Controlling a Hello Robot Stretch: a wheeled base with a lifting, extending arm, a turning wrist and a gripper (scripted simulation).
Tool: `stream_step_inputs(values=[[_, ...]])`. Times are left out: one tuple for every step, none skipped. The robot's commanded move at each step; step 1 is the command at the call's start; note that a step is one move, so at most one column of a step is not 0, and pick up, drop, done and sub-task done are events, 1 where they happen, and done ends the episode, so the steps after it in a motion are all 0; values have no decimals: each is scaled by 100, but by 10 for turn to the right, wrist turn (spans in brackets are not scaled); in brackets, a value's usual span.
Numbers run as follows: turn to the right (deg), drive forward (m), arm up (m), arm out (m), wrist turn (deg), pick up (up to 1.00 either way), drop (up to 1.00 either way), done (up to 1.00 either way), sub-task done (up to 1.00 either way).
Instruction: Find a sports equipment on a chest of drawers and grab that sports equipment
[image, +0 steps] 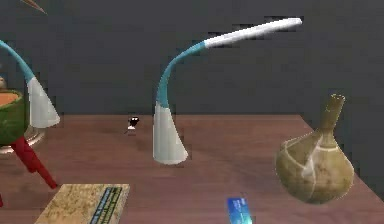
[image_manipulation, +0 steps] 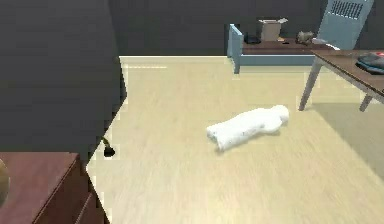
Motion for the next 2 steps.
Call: stream_step_inputs(values=[[-450,0,0,0,0,0,0,0,0],[-450,0,0,0,0,0,0,0,0]])
